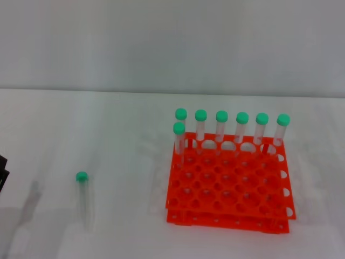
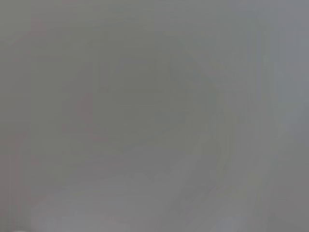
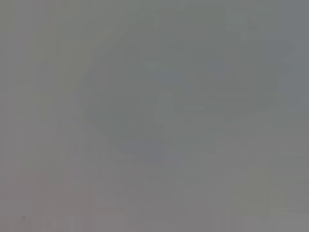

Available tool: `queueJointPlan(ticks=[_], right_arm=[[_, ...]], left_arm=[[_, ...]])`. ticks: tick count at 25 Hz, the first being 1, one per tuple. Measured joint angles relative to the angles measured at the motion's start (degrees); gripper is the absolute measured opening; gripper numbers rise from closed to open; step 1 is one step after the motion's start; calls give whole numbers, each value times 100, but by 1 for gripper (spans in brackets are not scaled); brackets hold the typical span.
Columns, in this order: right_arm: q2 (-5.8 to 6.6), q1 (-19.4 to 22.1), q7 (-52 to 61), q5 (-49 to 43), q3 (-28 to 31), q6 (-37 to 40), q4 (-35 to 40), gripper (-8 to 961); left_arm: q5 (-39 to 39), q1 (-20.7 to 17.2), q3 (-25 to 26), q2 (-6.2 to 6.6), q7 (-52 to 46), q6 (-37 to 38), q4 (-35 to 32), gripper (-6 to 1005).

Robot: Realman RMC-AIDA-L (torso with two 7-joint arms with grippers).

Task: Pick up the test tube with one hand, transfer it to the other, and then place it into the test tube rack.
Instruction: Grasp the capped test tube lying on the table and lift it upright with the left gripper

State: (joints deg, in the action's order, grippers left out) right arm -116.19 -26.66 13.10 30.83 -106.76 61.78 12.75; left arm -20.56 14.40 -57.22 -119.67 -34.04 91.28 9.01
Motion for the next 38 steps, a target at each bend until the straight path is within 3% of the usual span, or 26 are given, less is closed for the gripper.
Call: queueJointPlan(ticks=[15, 18, 24, 27, 32, 38], right_arm=[[0, -47, -1, 20, 34, -27, -9, 842], [0, -42, -1, 28, 41, -27, -22, 842], [0, -70, 0, 39, 51, -26, -33, 842], [0, -60, 0, 39, 46, -30, -34, 842], [0, -43, 0, 39, 14, -116, -21, 842], [0, -42, 0, 37, 6, -228, -39, 841]], left_arm=[[54, 164, 28, -12, 30, -289, -44, 874], [68, 243, 237, -35, -9, -518, -32, 873], [-42, 495, 490, 19, -727, -694, -32, 873], [-318, 551, 361, 180, -1525, -814, -280, 873], [-1080, 283, -351, 653, -3582, -1641, -1585, 872], [-2999, 128, -727, 1419, -6293, -2282, -2985, 872]])
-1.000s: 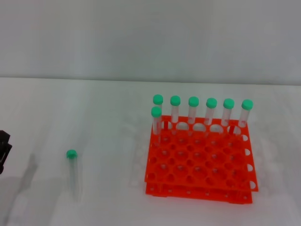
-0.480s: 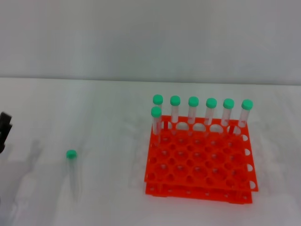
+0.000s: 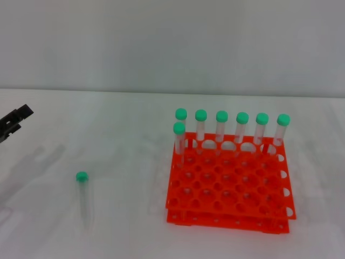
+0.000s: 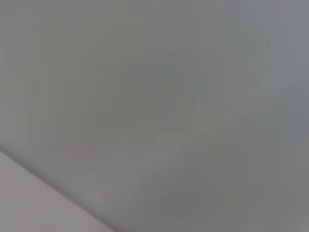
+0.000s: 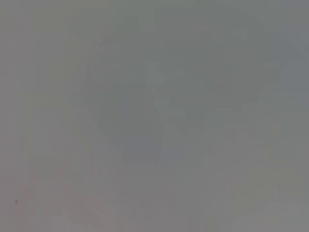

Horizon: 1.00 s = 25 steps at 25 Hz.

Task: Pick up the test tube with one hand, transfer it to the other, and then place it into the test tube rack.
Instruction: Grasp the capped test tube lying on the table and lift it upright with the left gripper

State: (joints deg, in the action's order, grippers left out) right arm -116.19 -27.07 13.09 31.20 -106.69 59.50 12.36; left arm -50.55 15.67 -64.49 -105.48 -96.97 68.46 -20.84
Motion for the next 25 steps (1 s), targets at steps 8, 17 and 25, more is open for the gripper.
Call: queueJointPlan(ticks=[8, 17, 25], right_arm=[[-1, 12, -27, -9, -7, -15, -23, 841], [0, -116, -60, -11, -5, -25, -35, 841], [0, -253, -62, -40, -13, -73, -41, 840]], left_arm=[[-3166, -61, 461, 594, -3333, -40, -2182, 872], [-7614, 1228, 1389, 670, -6389, 1663, -3340, 871], [-9507, 2581, 1214, 559, -7113, 2366, -2901, 871]])
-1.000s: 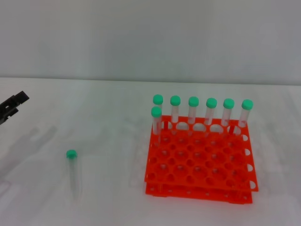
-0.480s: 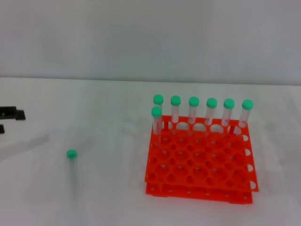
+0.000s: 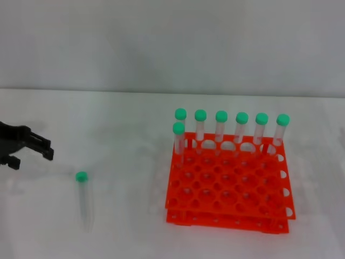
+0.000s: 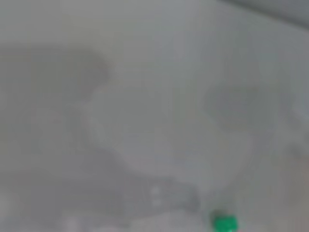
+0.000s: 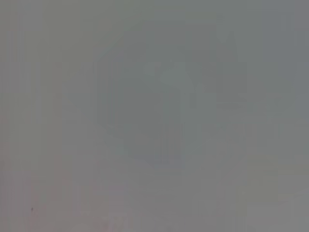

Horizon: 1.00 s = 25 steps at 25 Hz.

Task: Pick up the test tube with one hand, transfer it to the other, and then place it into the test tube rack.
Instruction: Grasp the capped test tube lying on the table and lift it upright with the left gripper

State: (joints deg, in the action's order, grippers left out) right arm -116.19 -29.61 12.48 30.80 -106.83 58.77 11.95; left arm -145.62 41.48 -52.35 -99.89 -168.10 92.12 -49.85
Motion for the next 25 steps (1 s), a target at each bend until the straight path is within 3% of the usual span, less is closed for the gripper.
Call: queueJointPlan(ticks=[5, 12, 14, 20, 21, 25], right_arm=[[0, -5, 0, -4, -18, -42, -1, 840], [0, 3, 21, -4, -16, -50, 13, 840], [0, -2, 22, -4, -15, -50, 24, 840], [0, -33, 12, -4, -12, -50, 36, 839], [0, -55, 7, -5, -21, -50, 37, 839], [0, -116, 2, -2, -78, -50, 43, 839]], left_arm=[[-413, 582, -413, -94, -101, 8, 572, 870], [-1043, 862, -684, -582, -196, -113, 777, 867], [-1245, 894, -683, -658, -304, -113, 784, 866], [-1290, 1054, -193, -705, -434, -104, 1128, 861], [-1249, 1100, 210, -698, -434, -107, 1295, 860], [-1132, 1103, 584, -689, -429, -99, 1524, 850]])
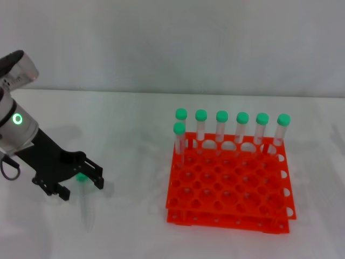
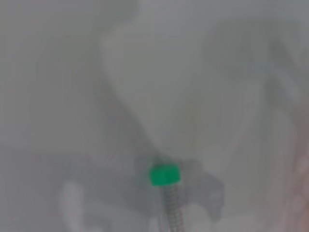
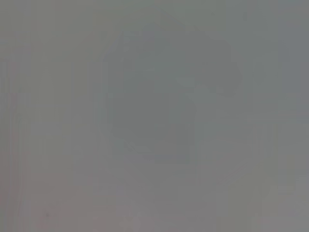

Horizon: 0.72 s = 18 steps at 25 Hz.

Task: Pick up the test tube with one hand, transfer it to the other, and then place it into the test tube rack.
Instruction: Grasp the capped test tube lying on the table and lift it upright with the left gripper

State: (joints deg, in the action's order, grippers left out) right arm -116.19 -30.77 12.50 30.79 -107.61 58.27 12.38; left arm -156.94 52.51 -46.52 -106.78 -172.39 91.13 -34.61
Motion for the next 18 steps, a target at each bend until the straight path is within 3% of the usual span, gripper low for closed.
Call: queueJointPlan(ticks=[5, 12, 18], right_arm=[[0, -66, -2, -2, -4, 0, -24, 839], [0, -111, -3, -3, -6, 0, -33, 839], [0, -121, -3, 6, -6, 0, -34, 838]], left_arm=[[-12, 3, -2, -18, -4, 80, 130, 829], [-59, 13, -6, 81, -10, 426, 210, 800], [-96, -46, -43, 46, -14, 301, 232, 776]])
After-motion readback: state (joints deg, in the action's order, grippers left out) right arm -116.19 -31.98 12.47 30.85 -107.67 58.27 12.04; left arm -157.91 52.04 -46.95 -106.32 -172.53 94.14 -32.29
